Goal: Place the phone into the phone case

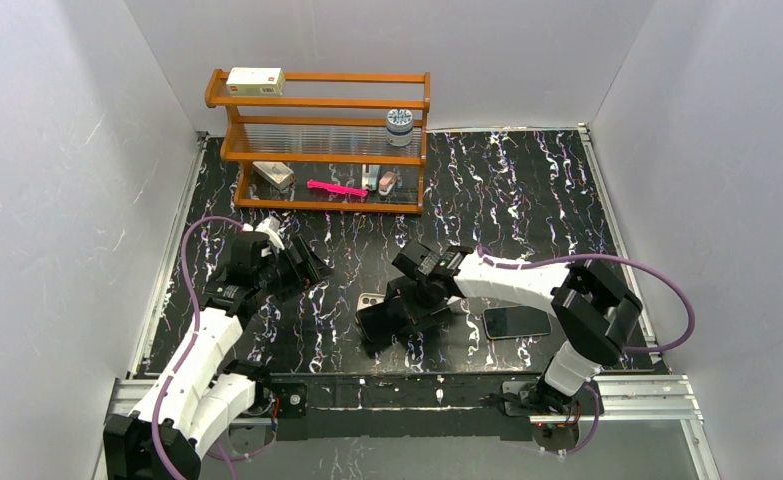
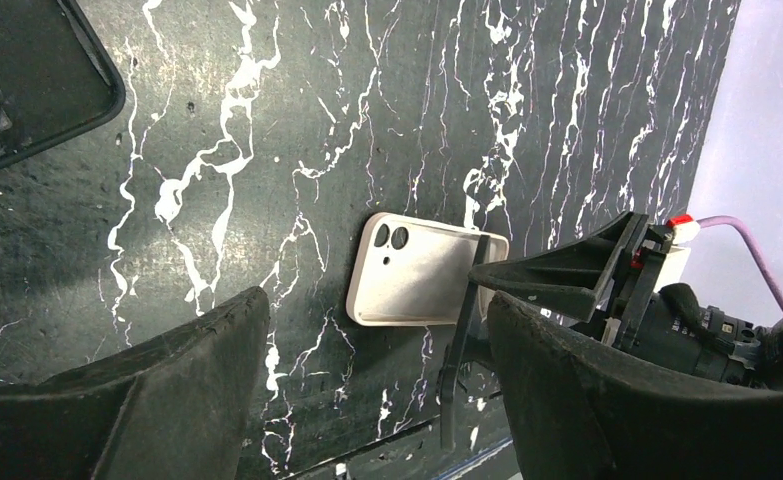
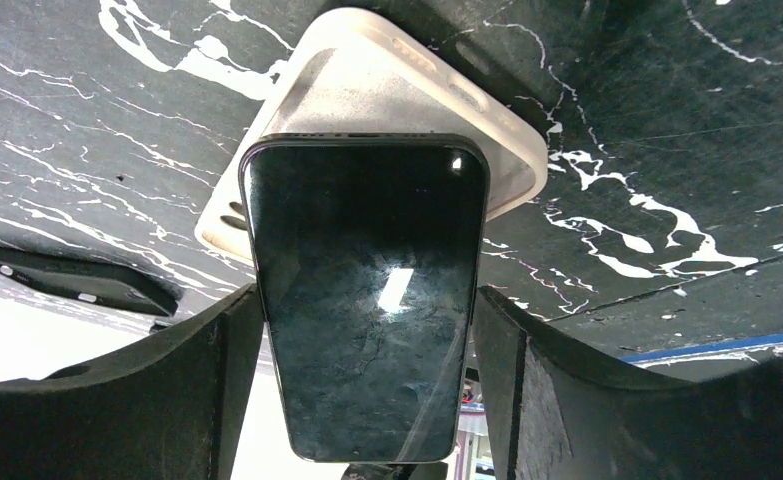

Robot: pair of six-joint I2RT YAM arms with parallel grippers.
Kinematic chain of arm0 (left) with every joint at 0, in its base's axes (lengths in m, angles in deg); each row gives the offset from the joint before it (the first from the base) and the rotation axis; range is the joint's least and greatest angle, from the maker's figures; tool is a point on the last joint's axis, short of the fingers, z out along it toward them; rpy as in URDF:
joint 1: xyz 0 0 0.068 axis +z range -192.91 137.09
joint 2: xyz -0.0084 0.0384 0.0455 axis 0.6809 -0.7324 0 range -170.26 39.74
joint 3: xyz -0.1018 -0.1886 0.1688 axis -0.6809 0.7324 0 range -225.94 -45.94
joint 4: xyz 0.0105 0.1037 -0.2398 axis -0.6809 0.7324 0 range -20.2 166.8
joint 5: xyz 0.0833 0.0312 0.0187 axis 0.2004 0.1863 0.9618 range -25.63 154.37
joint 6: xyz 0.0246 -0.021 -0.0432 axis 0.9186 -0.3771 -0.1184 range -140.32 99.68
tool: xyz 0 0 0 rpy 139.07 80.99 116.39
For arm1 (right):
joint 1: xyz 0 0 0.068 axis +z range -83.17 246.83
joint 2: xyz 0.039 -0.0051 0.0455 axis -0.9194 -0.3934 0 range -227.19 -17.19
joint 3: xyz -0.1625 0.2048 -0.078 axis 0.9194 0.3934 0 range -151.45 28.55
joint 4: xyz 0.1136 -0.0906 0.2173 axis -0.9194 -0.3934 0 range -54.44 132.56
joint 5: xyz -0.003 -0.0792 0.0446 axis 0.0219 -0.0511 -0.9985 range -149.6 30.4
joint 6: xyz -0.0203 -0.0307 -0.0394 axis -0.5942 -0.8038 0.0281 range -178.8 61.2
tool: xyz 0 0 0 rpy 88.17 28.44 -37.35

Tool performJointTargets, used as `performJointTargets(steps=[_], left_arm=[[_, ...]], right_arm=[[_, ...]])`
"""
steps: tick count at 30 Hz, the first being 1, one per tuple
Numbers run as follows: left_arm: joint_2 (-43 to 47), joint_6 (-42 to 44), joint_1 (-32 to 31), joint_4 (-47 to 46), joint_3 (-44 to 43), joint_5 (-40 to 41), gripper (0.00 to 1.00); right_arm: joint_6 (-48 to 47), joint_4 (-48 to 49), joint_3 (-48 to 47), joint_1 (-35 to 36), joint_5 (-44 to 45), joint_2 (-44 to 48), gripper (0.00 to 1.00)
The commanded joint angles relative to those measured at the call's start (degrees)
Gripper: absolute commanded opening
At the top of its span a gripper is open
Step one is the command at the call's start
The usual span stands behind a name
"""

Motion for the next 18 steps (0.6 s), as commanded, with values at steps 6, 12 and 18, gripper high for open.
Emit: performJointTargets(steps=[6, 12, 18], left_arm=[[-1.4, -2.1, -0.1, 1.1, 0.1, -2.7, 0.78], [-1.9, -2.0, -0.1, 1.4, 0.2, -2.6, 0.78], [-1.5, -3.1, -0.1, 1.4, 0.7, -2.4, 0.79]], right_arm=[[12.0, 4.3, 1.0, -0.4, -0.8, 0.4, 0.81], [11.0, 5.9, 1.8, -0.9, -2.1, 0.8, 0.88], [5.9, 9.0, 2.8, -1.2, -1.3, 3.2, 0.91]])
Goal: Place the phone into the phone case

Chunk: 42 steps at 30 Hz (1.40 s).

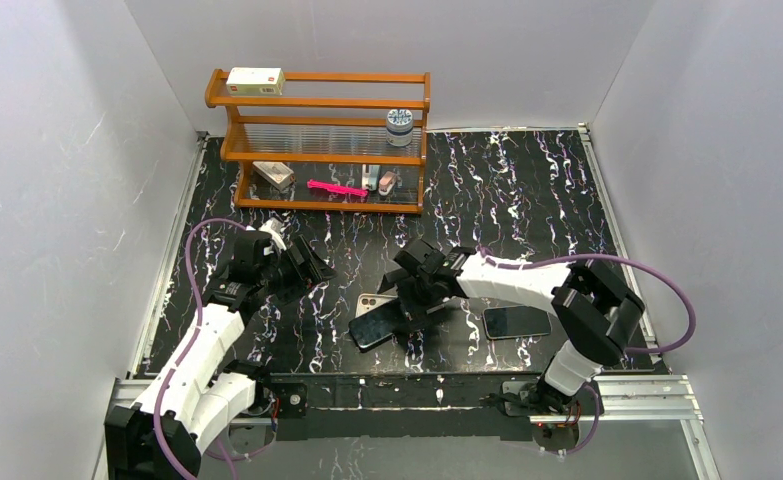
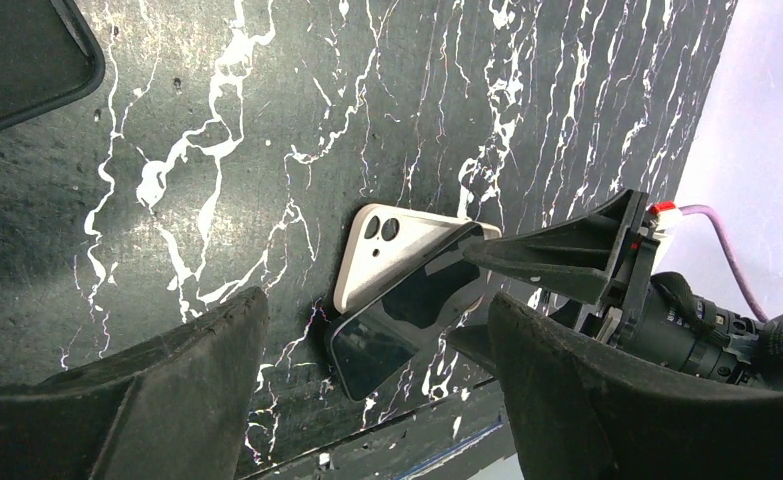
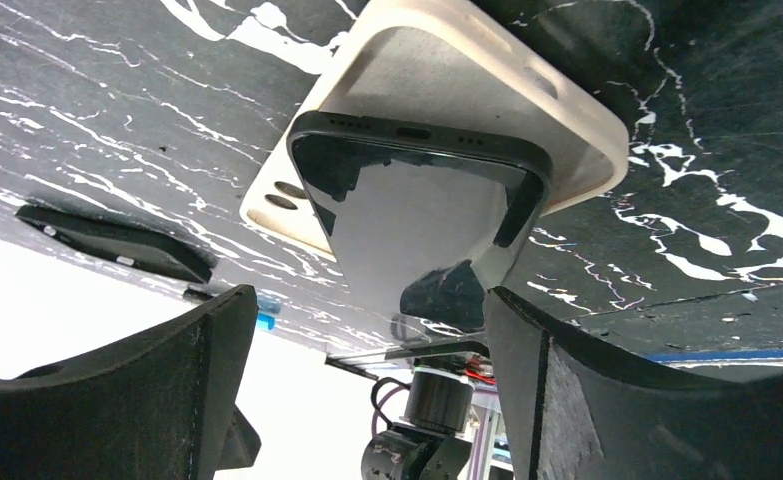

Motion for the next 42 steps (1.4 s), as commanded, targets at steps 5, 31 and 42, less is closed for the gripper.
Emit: performJointTargets(steps=[5, 31, 42], left_arm=[[0.4, 0.8, -0.1, 1.5, 0.0, -0.6, 0.82], [0.3, 5.0, -0.1, 6.9, -4.8, 6.4, 0.98], [2.7, 0.0, 0.0, 3.2, -0.9, 7.3, 0.97]], right_arm=[[-8.2, 7.8, 4.8, -0.2, 5.2, 9.3, 0.91], [-150.0, 19.2, 5.9, 0.1, -19.7, 13.4, 0.95], [-161.8, 27.6, 8.3, 0.7, -27.6, 6.6, 0.96]])
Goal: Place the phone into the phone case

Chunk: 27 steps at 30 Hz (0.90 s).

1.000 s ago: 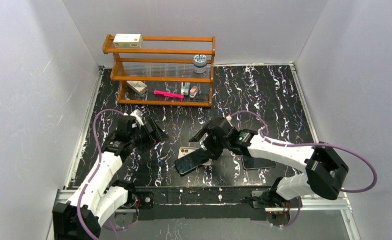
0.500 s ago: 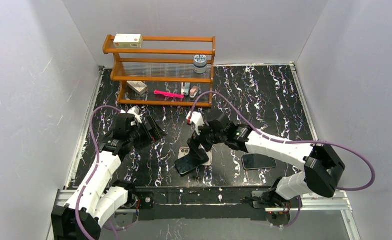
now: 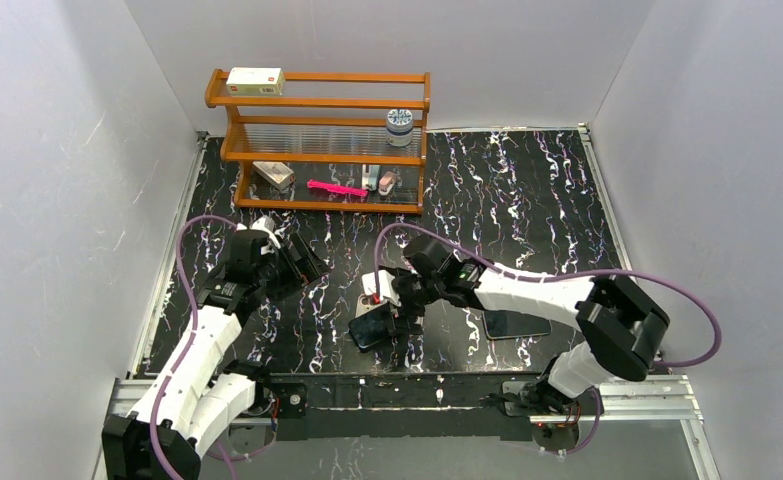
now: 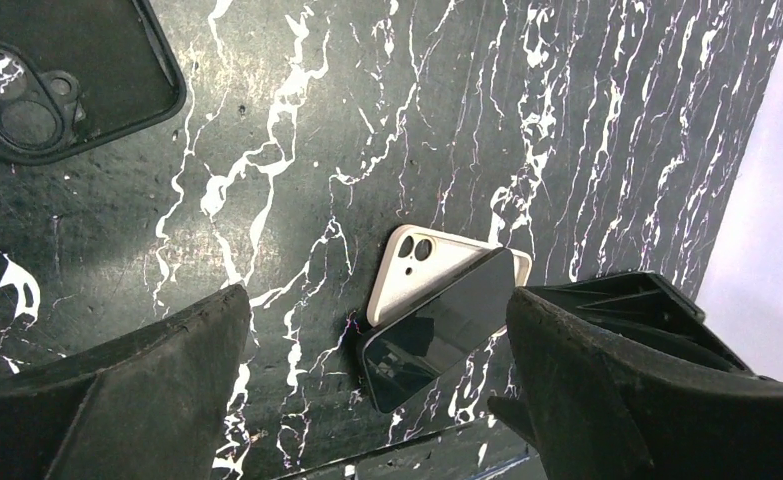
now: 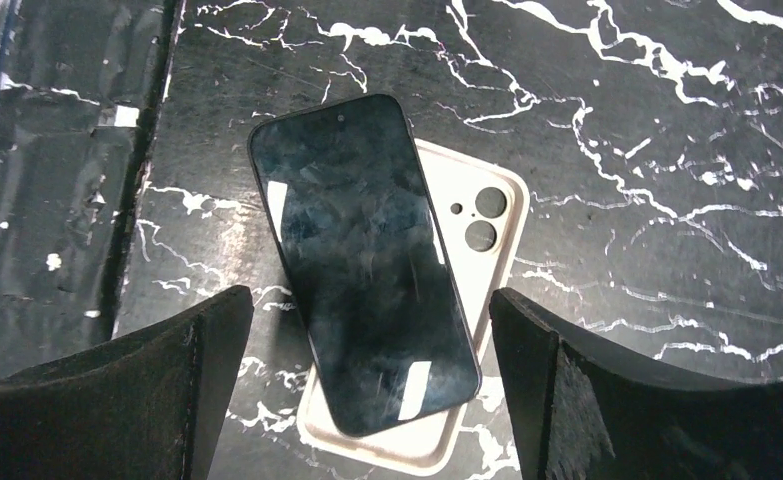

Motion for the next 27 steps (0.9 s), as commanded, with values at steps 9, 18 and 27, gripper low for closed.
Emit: performJointTargets(steps=[9, 18, 27], left_arm=[[2.3, -3.5, -0.1, -1.3, 3.0, 0.9, 0.97], [1.8, -3.9, -0.1, -2.5, 3.9, -0.4, 0.95], [1.3, -4.5, -0.1, -3.0, 4.4, -0.2, 0.93]], right_arm=[[-9.5, 6.7, -3.4, 2.4, -4.0, -10.3, 0.95], [-9.9, 8.7, -2.9, 5.6, 1.4, -13.2, 0.93], [-8.8, 7.2, -4.5, 5.6, 1.4, -13.9, 0.64]])
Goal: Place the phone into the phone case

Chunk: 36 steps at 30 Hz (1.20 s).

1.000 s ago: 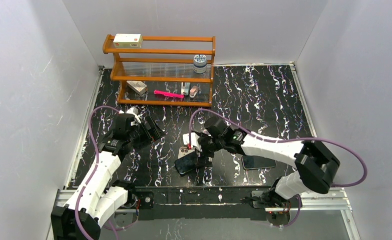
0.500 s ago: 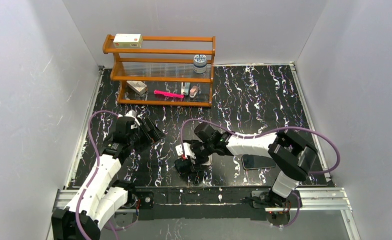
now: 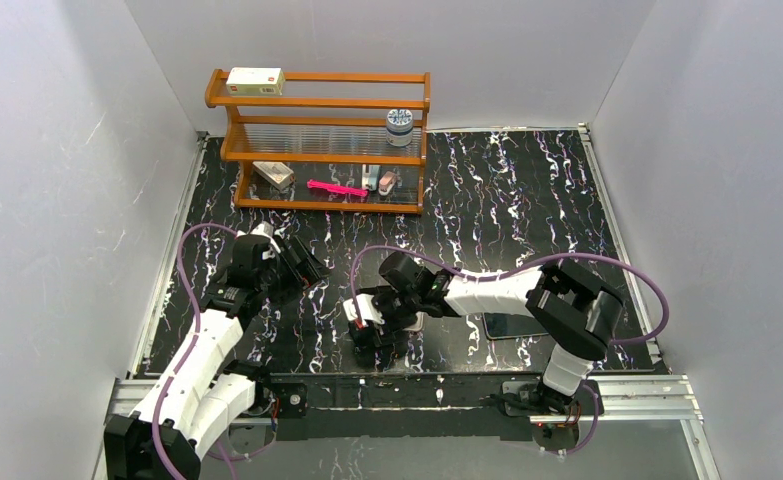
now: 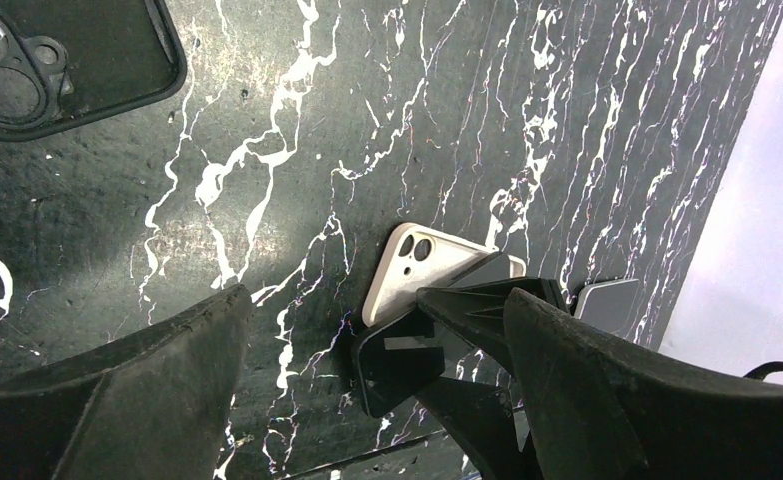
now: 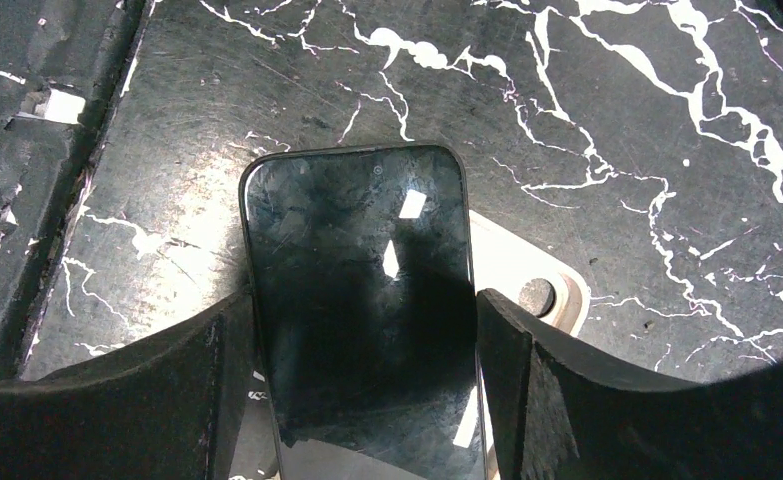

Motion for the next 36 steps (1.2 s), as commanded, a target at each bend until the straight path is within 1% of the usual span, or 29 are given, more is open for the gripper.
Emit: performJointTargets(steps=[1, 3, 6, 8, 13, 17, 22, 29, 32, 35, 36], left_arm=[[0.1, -0.4, -0.1, -0.2, 0.8, 0.2, 0.93], [0.2, -0.7, 0.0, -0.4, 1.0, 0.3, 0.93], [0.1, -0.8, -0.1, -0.5, 1.1, 0.1, 0.92], [0.1, -0.8, -0.1, -0.4, 1.0, -0.1, 0.92], [0.5, -1.3, -0.1, -0.6, 1.2, 0.3, 0.91], [0.4, -1.4, -0.1, -0.6, 1.2, 0.3, 0.91], [0.6, -1.7, 0.0, -0.6, 1.3, 0.2, 0.90], [0.9, -2.0, -0.1, -0.6, 1.6, 0.2, 0.89], [0.7, -2.4, -0.1, -1.4, 2.2, -0.4, 0.86], [-0.1, -3.3, -0.1, -3.4, 3.4, -2.5, 0.79], [-0.4, -3.5, -0.1, -4.6, 4.0, -3.3, 0.75]], right_arm=[[0.5, 0.4, -2.3, 0.2, -0.4, -0.4, 0.62], [1.7, 1.8, -1.4, 0.2, -0.3, 0.4, 0.60], [4.7, 4.4, -0.3, 0.2, 1.1, 2.2, 0.55], [8.0, 5.6, -0.2, 0.2, 1.8, 3.9, 0.55], [15.4, 14.7, 5.1, 0.2, 5.6, 8.4, 0.54], [19.6, 19.4, 8.0, 0.1, 8.7, 10.1, 0.54], [25.0, 20.4, 8.4, 0.2, 12.0, 10.8, 0.52], [30.7, 21.7, 10.3, 0.2, 20.1, 11.9, 0.49], [32.8, 23.2, 11.5, 0.1, 21.7, 12.8, 0.49], [34.6, 24.8, 12.6, 0.1, 23.0, 13.8, 0.48], [34.9, 25.7, 13.1, 0.1, 23.1, 14.1, 0.48]])
